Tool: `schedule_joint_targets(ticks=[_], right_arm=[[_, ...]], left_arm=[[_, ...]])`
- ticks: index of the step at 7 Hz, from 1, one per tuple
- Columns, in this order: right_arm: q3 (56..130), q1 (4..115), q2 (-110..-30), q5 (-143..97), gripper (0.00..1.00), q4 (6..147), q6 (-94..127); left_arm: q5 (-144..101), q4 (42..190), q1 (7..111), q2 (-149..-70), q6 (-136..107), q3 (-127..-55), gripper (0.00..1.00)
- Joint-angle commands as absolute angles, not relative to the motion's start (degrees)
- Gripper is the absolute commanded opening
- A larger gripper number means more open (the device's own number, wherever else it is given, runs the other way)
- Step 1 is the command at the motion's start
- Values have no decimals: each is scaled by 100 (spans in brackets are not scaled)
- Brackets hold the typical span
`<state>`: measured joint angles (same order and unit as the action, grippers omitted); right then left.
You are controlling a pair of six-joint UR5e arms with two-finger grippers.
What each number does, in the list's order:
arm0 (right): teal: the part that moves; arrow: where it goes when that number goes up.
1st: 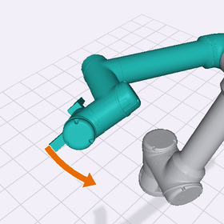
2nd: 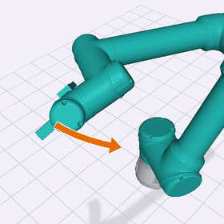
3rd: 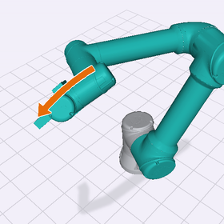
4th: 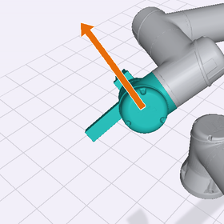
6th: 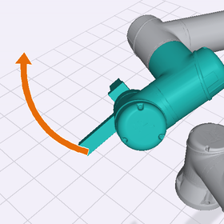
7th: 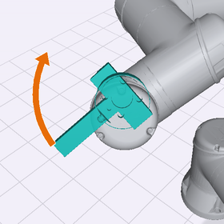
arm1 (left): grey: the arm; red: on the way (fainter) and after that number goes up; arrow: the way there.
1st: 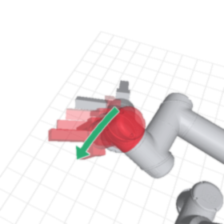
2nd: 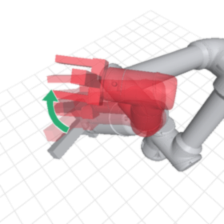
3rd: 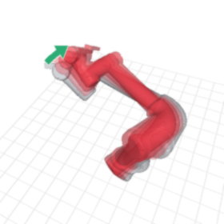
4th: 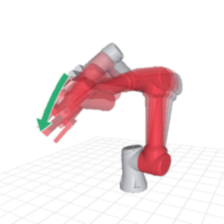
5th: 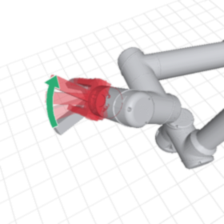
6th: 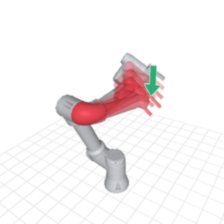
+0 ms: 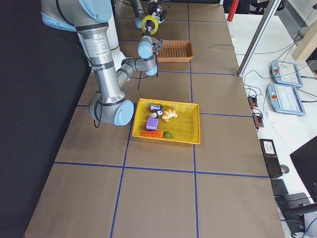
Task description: Move tape to another basket
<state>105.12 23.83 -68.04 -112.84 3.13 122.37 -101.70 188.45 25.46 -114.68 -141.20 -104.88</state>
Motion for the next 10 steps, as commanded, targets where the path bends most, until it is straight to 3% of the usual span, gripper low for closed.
schedule_joint_targets(ticks=[1,2,3,4,5,10], right_arm=[[10485,2338,-6820,-11285,0,299,12243],[10494,2338,-6812,-11285,1,290,12243],[10485,2338,-6838,-11294,21,273,12200],[10485,2329,-6820,-11285,92,281,12182],[10494,2338,-6812,-11285,99,273,12199],[10512,2347,-6838,-11285,100,281,12173]], left_arm=[[-10151,18844,2522,-11496,-14124,-10485,89],[-10151,18835,2522,-11487,-14124,-10485,73],[-10151,18844,2522,-11470,-14107,-10494,48],[-10160,18844,2522,-11452,-14098,-10494,23],[-10160,18835,2522,-11443,-14080,-10494,1],[-10178,18853,2679,-11408,-14054,-10512,0]])
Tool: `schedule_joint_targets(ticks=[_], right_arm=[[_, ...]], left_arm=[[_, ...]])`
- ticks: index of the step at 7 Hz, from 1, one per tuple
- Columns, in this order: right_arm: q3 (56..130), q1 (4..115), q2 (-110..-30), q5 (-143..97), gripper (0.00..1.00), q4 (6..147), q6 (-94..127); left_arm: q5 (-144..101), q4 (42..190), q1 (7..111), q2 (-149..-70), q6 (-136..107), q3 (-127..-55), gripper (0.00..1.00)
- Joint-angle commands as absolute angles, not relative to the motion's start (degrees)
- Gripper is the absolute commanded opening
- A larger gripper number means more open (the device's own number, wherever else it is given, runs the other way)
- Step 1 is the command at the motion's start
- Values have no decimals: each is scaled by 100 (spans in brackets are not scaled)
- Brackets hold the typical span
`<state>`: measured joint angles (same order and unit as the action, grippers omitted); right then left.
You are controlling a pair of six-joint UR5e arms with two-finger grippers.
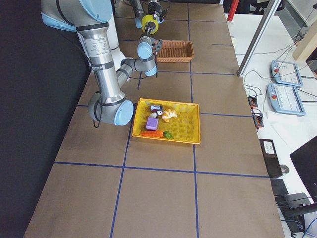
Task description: Move tape to another basket
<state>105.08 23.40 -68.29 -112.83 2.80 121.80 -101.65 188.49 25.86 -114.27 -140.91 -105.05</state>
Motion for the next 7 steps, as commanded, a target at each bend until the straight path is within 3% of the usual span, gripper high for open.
schedule_joint_targets(ticks=[1,4,7], right_arm=[[10512,2355,-6847,-11285,100,281,12173],[10477,3037,-7065,-11460,100,604,11632],[10521,4749,-7154,-12731,100,2619,10185]], left_arm=[[-10273,18905,2959,-11138,-14054,-10555,0],[-11168,18530,3725,-11013,-14028,-10407,0],[-12478,16181,3999,-11153,-12583,-10494,0]])
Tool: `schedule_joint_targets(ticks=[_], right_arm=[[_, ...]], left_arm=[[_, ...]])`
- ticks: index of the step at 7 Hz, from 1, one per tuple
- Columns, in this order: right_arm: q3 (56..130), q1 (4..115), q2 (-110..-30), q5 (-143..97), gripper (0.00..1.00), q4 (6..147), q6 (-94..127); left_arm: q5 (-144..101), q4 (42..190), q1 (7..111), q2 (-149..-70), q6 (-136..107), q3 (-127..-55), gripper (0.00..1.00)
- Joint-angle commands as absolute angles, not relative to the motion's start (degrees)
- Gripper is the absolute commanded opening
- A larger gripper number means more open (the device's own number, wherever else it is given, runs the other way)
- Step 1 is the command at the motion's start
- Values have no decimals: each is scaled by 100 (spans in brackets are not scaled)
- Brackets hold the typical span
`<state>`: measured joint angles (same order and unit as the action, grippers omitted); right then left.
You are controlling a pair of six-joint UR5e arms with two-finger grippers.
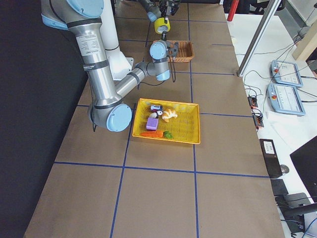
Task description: Move tape to another basket
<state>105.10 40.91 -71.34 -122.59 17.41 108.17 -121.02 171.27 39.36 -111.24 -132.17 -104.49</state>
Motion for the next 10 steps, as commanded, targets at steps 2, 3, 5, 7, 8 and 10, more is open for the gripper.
schedule_joint_targets(ticks=[2,3,5,7,8,10], right_arm=[[10529,5280,-7468,-12788,100,4272,7867],[10529,5430,-7566,-12736,100,5133,6944],[10538,5834,-7567,-12691,100,6997,4749],[10529,6134,-7541,-12456,100,8492,2926],[10521,6335,-7558,-12480,100,8830,2283],[10477,6721,-7559,-12533,100,9568,1445]], left_arm=[[-12560,13969,3990,-11153,-11039,-10896,0],[-12551,12774,3964,-11171,-10030,-11125,0],[-12359,11194,3903,-11338,-8663,-11171,0],[-11378,9799,3395,-11626,-7416,-11066,0],[-11121,9234,3340,-11819,-6852,-11005,0],[-10804,9193,3279,-12049,-6033,-10374,0]])
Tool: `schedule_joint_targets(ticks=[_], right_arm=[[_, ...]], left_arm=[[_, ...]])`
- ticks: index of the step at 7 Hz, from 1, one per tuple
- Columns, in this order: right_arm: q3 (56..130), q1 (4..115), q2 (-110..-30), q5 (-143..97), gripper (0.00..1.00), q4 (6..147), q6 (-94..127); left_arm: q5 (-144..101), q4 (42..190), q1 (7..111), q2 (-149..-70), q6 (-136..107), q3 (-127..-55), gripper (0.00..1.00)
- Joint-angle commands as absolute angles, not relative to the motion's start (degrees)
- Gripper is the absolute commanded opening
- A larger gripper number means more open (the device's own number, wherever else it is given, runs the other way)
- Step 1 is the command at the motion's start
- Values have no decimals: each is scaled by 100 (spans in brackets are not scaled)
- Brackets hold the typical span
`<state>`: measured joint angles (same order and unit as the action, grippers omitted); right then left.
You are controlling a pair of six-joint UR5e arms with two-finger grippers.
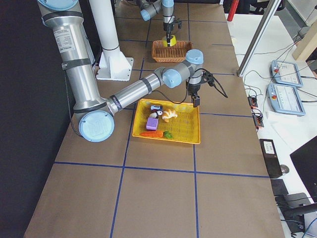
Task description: Move tape to another basket
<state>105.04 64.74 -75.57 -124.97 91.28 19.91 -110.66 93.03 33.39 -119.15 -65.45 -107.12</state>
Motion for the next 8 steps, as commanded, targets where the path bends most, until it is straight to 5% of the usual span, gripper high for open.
schedule_joint_targets(ticks=[1,2,4,8], right_arm=[[10494,6845,-7620,-12551,100,9667,1294],[10485,6986,-7820,-12699,100,9624,1222],[10485,7232,-7954,-13218,100,9606,1125],[10450,7374,-8155,-13288,100,9615,775]], left_arm=[[-10732,9185,3261,-12067,-5777,-10206,0],[-10723,9185,3261,-12067,-5505,-10100,4],[-10723,9185,3278,-12094,-5467,-10125,100],[-11402,8012,4179,-12085,-4434,-10590,100]])
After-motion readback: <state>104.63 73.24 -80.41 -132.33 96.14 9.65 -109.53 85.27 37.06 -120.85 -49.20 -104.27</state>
